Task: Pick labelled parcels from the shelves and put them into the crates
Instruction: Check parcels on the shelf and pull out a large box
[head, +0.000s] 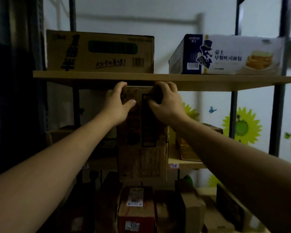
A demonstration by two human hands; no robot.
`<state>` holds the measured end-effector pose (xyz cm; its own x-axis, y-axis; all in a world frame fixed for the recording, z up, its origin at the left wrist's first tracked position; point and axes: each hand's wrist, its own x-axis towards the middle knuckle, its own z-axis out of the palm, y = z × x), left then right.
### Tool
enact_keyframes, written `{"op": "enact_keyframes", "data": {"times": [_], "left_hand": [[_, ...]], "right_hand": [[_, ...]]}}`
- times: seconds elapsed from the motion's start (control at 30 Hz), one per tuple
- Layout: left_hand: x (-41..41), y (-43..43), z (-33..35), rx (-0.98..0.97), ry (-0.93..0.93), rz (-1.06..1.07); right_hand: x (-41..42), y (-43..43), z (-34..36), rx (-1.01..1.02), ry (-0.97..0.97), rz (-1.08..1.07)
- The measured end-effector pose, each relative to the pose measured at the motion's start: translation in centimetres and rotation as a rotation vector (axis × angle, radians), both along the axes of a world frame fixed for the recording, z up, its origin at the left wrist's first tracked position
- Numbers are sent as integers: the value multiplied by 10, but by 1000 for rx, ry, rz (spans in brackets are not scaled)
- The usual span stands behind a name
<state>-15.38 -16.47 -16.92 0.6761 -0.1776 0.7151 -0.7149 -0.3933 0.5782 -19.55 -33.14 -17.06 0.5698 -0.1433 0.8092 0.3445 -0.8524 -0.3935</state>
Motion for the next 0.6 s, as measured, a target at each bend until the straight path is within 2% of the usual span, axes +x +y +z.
{"op": "enact_keyframes", "data": {"times": [0.07, 0.3, 0.4, 0.6], "left_hand": [[-12, 10, -8, -30, 1, -39], [-34, 32, -28, -194, 187, -226], [-47, 42, -35, -253, 209, -306], [-86, 51, -55, -375, 185, -312]], "right_hand": [[-13, 8, -11, 14, -19, -5], [-46, 39, -30, 47, -73, -75], [-64, 48, -34, 33, -96, -83], [-113, 51, -54, 9, -87, -52]]}}
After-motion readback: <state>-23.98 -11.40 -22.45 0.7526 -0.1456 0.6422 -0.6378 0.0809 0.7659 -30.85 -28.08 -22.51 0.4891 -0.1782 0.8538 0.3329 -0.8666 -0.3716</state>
